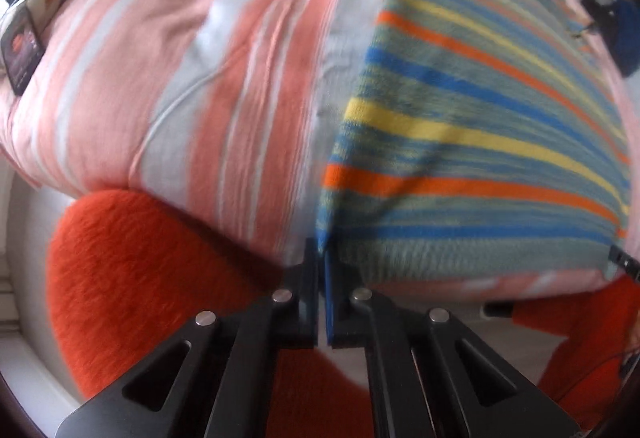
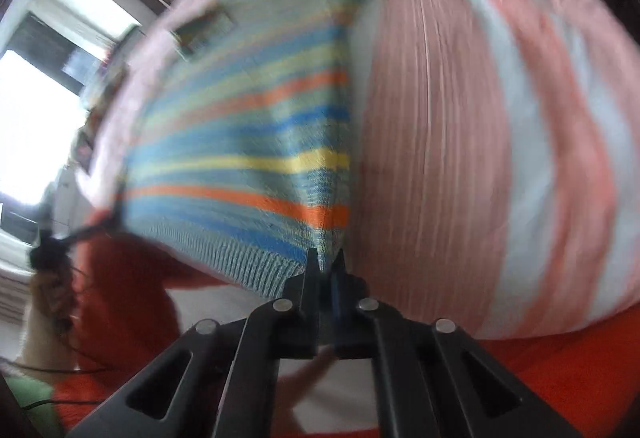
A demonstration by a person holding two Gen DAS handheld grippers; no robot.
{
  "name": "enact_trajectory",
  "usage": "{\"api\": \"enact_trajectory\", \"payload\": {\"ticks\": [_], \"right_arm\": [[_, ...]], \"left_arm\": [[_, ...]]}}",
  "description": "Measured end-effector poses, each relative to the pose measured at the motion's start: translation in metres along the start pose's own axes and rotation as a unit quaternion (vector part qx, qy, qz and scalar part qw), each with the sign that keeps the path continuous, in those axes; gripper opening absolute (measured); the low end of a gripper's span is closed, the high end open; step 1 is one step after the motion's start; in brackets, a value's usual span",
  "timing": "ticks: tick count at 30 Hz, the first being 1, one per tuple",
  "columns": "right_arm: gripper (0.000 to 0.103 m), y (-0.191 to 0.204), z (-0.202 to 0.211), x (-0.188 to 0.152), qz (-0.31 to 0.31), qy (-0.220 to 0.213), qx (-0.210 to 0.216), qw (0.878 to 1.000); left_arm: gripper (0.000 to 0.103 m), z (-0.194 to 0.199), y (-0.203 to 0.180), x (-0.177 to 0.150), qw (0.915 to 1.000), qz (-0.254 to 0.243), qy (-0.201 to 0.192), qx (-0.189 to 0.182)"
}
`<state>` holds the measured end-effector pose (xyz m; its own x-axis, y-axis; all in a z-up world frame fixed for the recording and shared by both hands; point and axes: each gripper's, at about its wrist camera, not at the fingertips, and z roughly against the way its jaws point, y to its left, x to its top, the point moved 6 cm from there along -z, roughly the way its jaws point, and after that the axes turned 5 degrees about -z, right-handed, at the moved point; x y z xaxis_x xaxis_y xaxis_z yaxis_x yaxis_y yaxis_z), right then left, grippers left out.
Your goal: Fold small clothes
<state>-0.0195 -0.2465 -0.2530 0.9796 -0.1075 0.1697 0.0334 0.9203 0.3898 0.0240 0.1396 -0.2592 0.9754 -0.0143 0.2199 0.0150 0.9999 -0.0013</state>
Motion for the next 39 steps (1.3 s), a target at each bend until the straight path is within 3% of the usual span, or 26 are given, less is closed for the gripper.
{"api": "enact_trajectory", "payload": {"ticks": [6,9,11,13,14,17,20,22,25,27,29,31,32,33,35,39], "right_arm": [[0.003,-0.007,-0.010,0.006,-0.025,-0.013,0.012,1.000],[0.011,-0.005,-0.002,0.003,-0.024,-0.012,0.023,0.999],[0.039,-0.010,0.013,-0.004,-0.024,-0.001,0.021,0.999],[0.044,-0.009,0.037,0.002,-0.008,-0.023,-0.007,1.000],[0.044,-0.011,0.054,0.012,0.019,-0.045,-0.043,0.998],[0.044,0.009,0.095,0.066,0.132,-0.118,-0.134,0.975],[0.048,0.056,0.098,0.136,0.237,-0.164,-0.144,0.947],[0.051,0.089,0.072,0.180,0.297,-0.169,-0.135,0.930],[0.051,0.115,0.016,0.236,0.322,-0.138,-0.110,0.930],[0.050,0.119,-0.035,0.268,0.324,-0.093,-0.121,0.934],[0.050,0.113,-0.065,0.286,0.319,-0.078,-0.138,0.934],[0.047,0.100,-0.082,0.304,0.274,-0.075,-0.120,0.951],[0.020,0.091,-0.078,0.313,0.241,-0.082,-0.106,0.961],[0.003,0.081,-0.071,0.322,0.211,-0.093,-0.105,0.967],[0.004,0.055,-0.036,0.333,0.160,-0.131,-0.090,0.974],[0.004,-0.032,0.062,0.339,0.074,-0.220,-0.115,0.966]], "left_arm": [[0.003,0.003,-0.008,0.001,0.9997,-0.009,-0.012,0.016],[0.020,0.023,-0.003,-0.010,0.9995,-0.007,-0.027,0.015],[0.034,0.049,0.004,-0.017,0.9979,-0.004,-0.056,0.034],[0.050,0.073,0.011,-0.016,0.9945,-0.001,-0.092,0.049],[0.055,0.086,0.013,-0.012,0.9917,0.004,-0.116,0.056],[0.066,0.118,0.008,0.013,0.9807,0.023,-0.188,0.048],[0.072,0.124,-0.019,0.039,0.9705,0.030,-0.237,0.030],[0.072,0.122,-0.027,0.047,0.9663,0.030,-0.254,0.029],[0.072,0.103,-0.034,0.049,0.9666,0.030,-0.252,0.034],[0.072,0.086,-0.028,0.042,0.9683,0.026,-0.245,0.041],[0.072,0.069,-0.015,0.033,0.9707,0.031,-0.233,0.051],[0.072,0.057,0.002,0.031,0.9760,0.062,-0.203,0.050],[0.072,0.057,0.007,0.032,0.9765,0.075,-0.198,0.039],[0.072,0.056,0.014,0.033,0.9752,0.095,-0.199,0.019],[0.072,0.052,0.021,0.036,0.9739,0.112,-0.197,0.006],[0.072,0.042,0.017,0.037,0.9763,0.116,-0.183,-0.006]]}}
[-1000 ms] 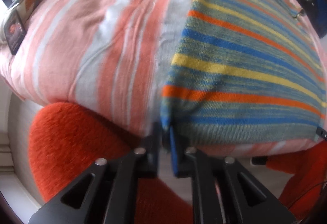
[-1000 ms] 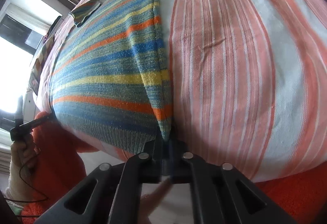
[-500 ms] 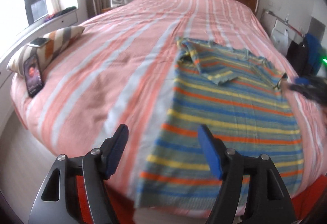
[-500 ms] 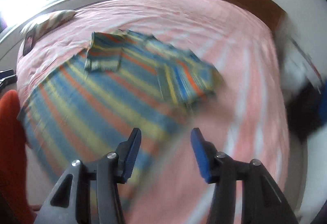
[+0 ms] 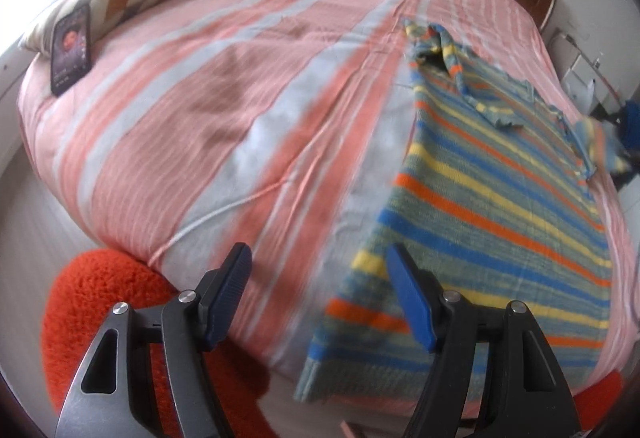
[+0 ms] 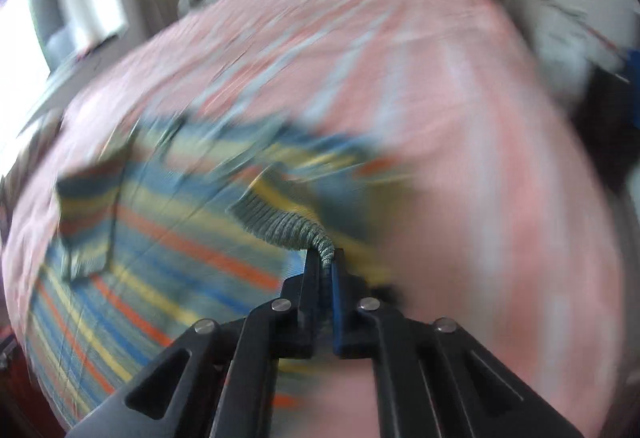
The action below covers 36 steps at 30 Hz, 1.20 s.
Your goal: Fold small clothes
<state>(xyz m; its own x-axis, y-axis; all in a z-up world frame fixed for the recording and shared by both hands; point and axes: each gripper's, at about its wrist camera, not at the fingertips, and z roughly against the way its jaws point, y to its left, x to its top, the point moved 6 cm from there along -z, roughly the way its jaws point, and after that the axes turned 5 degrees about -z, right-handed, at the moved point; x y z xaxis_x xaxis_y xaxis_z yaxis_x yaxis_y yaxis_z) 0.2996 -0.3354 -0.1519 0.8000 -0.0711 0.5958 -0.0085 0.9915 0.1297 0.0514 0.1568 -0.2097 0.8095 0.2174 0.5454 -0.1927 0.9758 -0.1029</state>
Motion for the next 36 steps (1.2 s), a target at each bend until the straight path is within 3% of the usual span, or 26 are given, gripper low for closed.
{"api": "enact_trajectory", "payload": {"ticks": [3,6,9,14,17,22,25,28,31,33,35,36], "right_arm": [[0.005,-0.095,0.042,-0.003,-0.076,-0.024,-0.056,0.995],[0.004,-0.156,0.048,-0.034,-0.130,0.003,-0.076,0.989],[0.004,-0.178,0.041,-0.065,-0.178,0.027,-0.062,0.982],[0.004,-0.201,0.048,-0.096,-0.250,0.006,-0.060,0.967],[0.003,-0.212,0.029,-0.116,-0.287,0.031,-0.055,0.956],[0.003,-0.212,0.021,-0.118,-0.292,0.032,-0.045,0.955],[0.004,-0.228,0.024,-0.125,-0.357,0.031,0.019,0.933],[0.004,-0.240,0.042,-0.132,-0.380,0.009,0.014,0.925],[0.015,-0.234,0.064,-0.128,-0.347,-0.013,-0.013,0.938],[0.025,-0.215,0.076,-0.116,-0.295,-0.028,-0.011,0.955],[0.052,-0.192,0.080,-0.107,-0.254,-0.038,0.008,0.966],[0.053,-0.181,0.078,-0.104,-0.239,-0.040,0.019,0.970]], "left_arm": [[0.072,0.002,-0.009,-0.001,0.9998,-0.015,-0.008,0.007],[0.072,0.003,-0.014,-0.003,0.9995,-0.029,-0.008,0.014],[0.072,0.003,-0.017,-0.006,0.9987,-0.042,-0.006,0.027],[0.072,0.001,-0.012,-0.007,0.9989,-0.033,0.001,0.032],[0.072,-0.003,-0.011,-0.007,0.9989,-0.034,0.007,0.032],[0.072,0.000,-0.012,-0.009,0.9988,-0.040,0.005,0.029],[0.072,0.001,-0.014,-0.010,0.9987,-0.044,0.006,0.025],[0.075,0.005,-0.017,-0.010,0.9982,-0.052,0.006,0.028],[0.097,0.011,-0.024,-0.009,0.9979,-0.061,0.007,0.019],[0.097,0.020,-0.033,-0.008,0.9975,-0.070,-0.002,0.005],[0.098,0.026,-0.047,-0.008,0.9958,-0.089,0.010,-0.020],[0.098,0.027,-0.057,-0.010,0.9931,-0.101,0.034,-0.048]]}}
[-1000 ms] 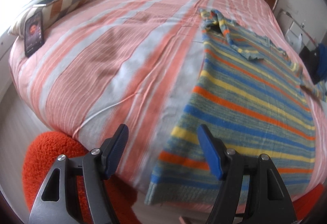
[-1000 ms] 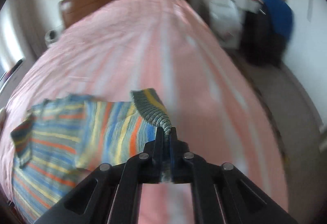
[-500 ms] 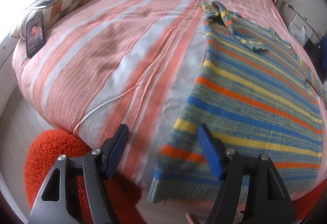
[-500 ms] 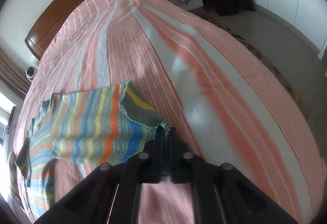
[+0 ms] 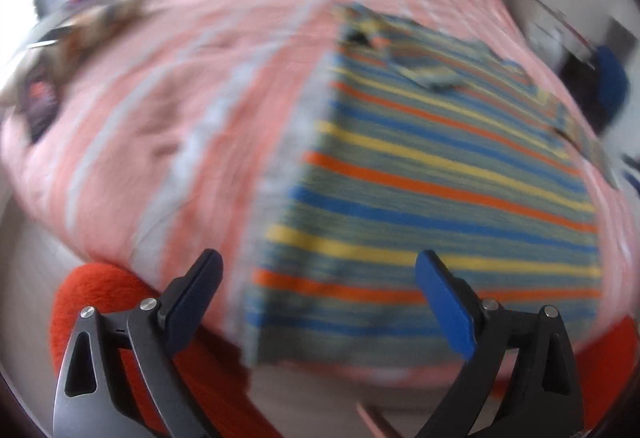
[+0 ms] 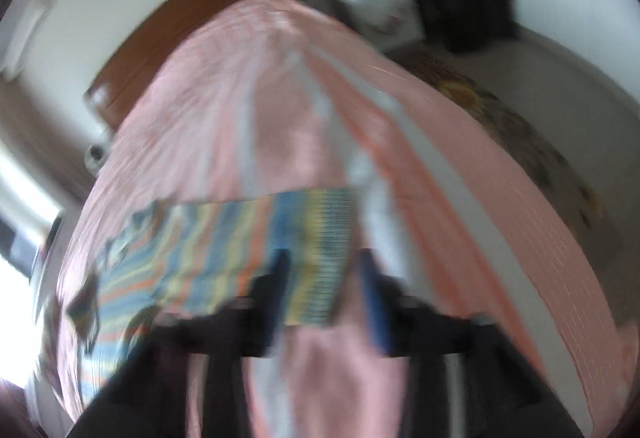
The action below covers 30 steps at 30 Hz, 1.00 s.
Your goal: Fold small clothes
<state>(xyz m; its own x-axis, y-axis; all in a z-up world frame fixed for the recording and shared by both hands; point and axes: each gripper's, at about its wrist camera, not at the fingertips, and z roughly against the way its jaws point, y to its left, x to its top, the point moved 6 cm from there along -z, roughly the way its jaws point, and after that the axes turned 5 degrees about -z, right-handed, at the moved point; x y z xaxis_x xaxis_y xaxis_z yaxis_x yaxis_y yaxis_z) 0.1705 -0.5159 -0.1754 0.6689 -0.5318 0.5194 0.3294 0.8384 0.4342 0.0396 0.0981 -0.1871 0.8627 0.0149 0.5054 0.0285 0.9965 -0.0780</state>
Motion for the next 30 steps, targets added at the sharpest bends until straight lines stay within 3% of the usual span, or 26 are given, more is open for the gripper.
{"api": "enact_trajectory", "payload": {"ticks": [3,5,6,7,9,11,13,14,16,18,21,23,24,26,28,30], "right_arm": [[0.053,0.013,-0.023,-0.012,0.013,0.022,0.009,1.000],[0.051,0.002,-0.044,-0.027,-0.001,0.049,-0.005,0.999],[0.047,-0.004,-0.048,-0.032,-0.005,0.053,-0.015,0.998],[0.039,-0.006,-0.045,-0.034,-0.003,0.046,-0.022,0.999],[0.040,-0.002,-0.024,-0.040,0.015,0.025,-0.044,0.999],[0.042,0.011,0.000,-0.050,0.036,0.005,-0.036,0.999],[0.051,0.025,0.025,-0.063,0.057,-0.016,-0.019,0.998],[0.053,0.032,0.037,-0.072,0.068,-0.027,-0.013,0.997],[0.053,0.049,0.052,-0.092,0.095,-0.048,-0.005,0.994],[0.053,0.063,0.059,-0.114,0.115,-0.064,-0.005,0.991],[0.053,0.069,0.064,-0.139,0.116,-0.075,-0.001,0.990],[0.053,0.070,0.060,-0.154,0.118,-0.064,0.001,0.991],[0.053,0.067,0.060,-0.159,0.121,-0.059,0.001,0.991],[0.053,0.066,0.055,-0.167,0.132,-0.050,-0.005,0.990],[0.053,0.061,0.053,-0.170,0.129,-0.047,-0.007,0.991],[0.053,0.058,0.053,-0.170,0.117,-0.049,-0.005,0.992]], "left_arm": [[0.098,-0.004,-0.030,-0.006,0.9921,-0.015,0.076,-0.099],[0.097,-0.008,-0.043,-0.009,0.9826,-0.016,0.131,-0.130],[0.095,-0.006,-0.044,-0.005,0.9810,-0.012,0.144,-0.129],[0.095,-0.003,-0.043,0.001,0.9816,-0.011,0.144,-0.125],[0.095,0.016,-0.046,0.039,0.9883,-0.046,0.101,-0.105],[0.097,0.033,-0.054,0.085,0.9911,-0.109,0.033,-0.068],[0.102,0.036,-0.073,0.129,0.9811,-0.189,-0.028,-0.029],[0.102,0.024,-0.091,0.149,0.9683,-0.244,-0.042,-0.030],[0.102,-0.008,-0.107,0.164,0.9544,-0.295,-0.036,-0.028],[0.099,-0.059,-0.117,0.175,0.9428,-0.333,-0.020,0.011],[0.080,-0.111,-0.119,0.174,0.9287,-0.368,0.019,0.043],[0.079,-0.133,-0.116,0.172,0.9226,-0.380,0.036,0.057],[0.079,-0.140,-0.113,0.173,0.9223,-0.381,0.033,0.059],[0.072,-0.143,-0.108,0.179,0.9325,-0.357,0.031,0.047],[0.005,-0.147,-0.101,0.187,0.9493,-0.309,0.052,0.020],[0.005,-0.140,-0.089,0.199,0.9622,-0.267,0.053,0.011]]}}
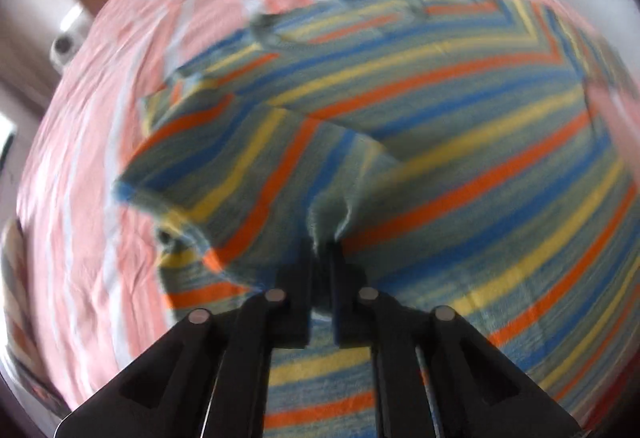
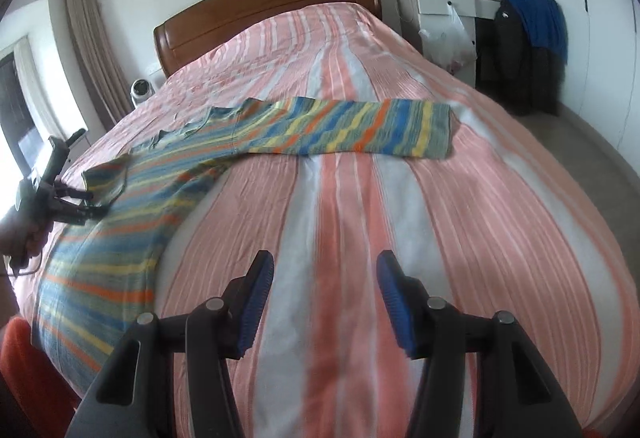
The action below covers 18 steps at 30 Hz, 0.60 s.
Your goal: Fold small clothes
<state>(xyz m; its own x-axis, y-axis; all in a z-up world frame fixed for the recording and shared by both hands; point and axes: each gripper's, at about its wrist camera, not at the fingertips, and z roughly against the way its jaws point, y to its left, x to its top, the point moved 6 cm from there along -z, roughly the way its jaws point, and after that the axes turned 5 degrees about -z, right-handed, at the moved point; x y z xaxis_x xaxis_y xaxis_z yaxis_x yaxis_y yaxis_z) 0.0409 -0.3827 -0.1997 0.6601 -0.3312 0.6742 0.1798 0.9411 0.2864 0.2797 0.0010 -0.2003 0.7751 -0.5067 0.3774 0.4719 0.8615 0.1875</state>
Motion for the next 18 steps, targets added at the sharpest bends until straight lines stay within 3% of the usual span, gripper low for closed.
{"api": "enact_trajectory", "payload": {"ticks": [2,4,7,8,10,13,16,18], "right_arm": [[0.053,-0.001,0.002,0.002,0.002,-0.010,-0.004,1.000],[0.053,-0.001,0.006,0.003,0.010,-0.022,-0.008,1.000],[0.053,0.001,0.011,0.004,0.016,-0.034,-0.008,0.999],[0.053,0.002,0.011,0.003,0.019,-0.035,-0.007,0.999],[0.053,0.005,0.008,0.001,0.023,-0.032,-0.007,0.999],[0.053,0.007,0.000,-0.005,0.026,-0.017,-0.007,0.999],[0.053,0.008,-0.006,-0.010,0.031,-0.004,-0.011,0.999],[0.053,0.007,-0.010,-0.012,0.032,0.002,-0.015,0.999]], "left_arm": [[0.005,0.020,0.028,0.005,0.9981,0.052,-0.033,-0.003],[0.005,0.045,0.079,0.005,0.9876,0.139,-0.072,0.000],[0.004,0.067,0.171,-0.020,0.9540,0.277,-0.097,0.058],[0.004,0.068,0.206,-0.038,0.9365,0.327,-0.092,0.089],[0.004,0.059,0.240,-0.065,0.9187,0.368,-0.068,0.125],[0.004,0.039,0.266,-0.100,0.9040,0.397,-0.031,0.157],[0.003,0.020,0.278,-0.125,0.8944,0.418,-0.007,0.160],[0.002,0.014,0.287,-0.145,0.8781,0.450,0.003,0.161]]}}
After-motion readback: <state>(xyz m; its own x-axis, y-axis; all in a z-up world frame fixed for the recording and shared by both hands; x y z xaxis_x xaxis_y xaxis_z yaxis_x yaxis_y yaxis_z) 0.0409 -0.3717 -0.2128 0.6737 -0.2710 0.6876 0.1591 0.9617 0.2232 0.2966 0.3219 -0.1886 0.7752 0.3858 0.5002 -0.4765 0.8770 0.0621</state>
